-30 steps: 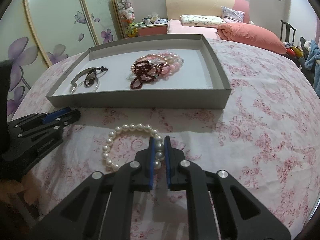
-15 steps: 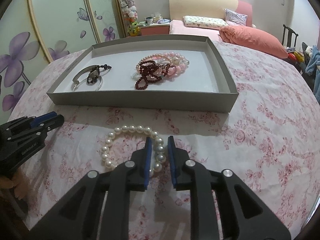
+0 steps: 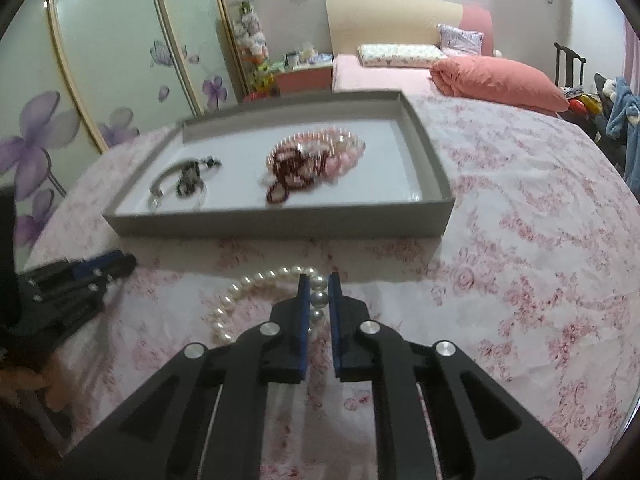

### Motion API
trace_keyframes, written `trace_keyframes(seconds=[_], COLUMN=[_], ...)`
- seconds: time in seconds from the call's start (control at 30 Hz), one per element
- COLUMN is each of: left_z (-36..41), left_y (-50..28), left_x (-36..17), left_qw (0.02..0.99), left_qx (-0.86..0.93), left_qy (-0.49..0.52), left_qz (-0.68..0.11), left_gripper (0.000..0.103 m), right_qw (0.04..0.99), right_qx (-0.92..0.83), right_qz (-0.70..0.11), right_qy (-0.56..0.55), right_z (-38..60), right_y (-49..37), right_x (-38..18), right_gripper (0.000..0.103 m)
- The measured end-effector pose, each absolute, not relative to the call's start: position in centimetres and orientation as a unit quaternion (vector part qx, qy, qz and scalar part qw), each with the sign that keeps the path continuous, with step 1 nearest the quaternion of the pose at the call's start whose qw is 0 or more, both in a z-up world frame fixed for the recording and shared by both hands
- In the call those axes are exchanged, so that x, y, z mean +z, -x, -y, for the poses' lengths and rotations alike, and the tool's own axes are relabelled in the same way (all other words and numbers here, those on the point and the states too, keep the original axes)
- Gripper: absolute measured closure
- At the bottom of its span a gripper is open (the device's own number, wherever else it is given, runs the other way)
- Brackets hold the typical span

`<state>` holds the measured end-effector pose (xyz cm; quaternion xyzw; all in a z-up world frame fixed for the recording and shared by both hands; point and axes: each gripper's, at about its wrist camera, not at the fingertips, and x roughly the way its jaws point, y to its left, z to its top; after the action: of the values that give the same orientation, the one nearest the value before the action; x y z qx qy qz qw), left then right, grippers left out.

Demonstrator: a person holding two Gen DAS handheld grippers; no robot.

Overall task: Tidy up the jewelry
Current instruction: 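Carry the ring with the left while the right carries the pearl bracelet over the tray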

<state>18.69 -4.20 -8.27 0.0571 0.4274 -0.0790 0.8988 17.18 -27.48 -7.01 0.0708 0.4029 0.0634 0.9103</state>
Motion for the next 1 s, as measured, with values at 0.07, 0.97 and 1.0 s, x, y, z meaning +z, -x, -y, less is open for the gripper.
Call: trace_keyframes(seconds=[0.07,0.97,1.0], left_z=[4.2,2.6,2.7], left_y=[-18.7,-15.9,-15.6], left_x=[-8.3,-4.7,-4.4], left_qw=[0.899,0.939,0.942], left_qx=[-0.078,-0.063,-0.062], left_qy=[-0.055,-0.012,-0.012], left_qz=[-0.427,-0.338,-0.329], left_gripper=[0.08,0.08,0.08], right_qw=[0.914,0.94,0.941], right_qx=[0.068,0.098,0.098], right_qz=[-0.391,-0.292,-0.289], right_qy=[-0.083,-0.146,-0.144], right_z=[27.7,26.4,26.3], right_y=[-16.9,-13.9,-13.8], right_x=[-6.4,-2.3,-2.2], right_gripper=[0.093,0.093,0.093])
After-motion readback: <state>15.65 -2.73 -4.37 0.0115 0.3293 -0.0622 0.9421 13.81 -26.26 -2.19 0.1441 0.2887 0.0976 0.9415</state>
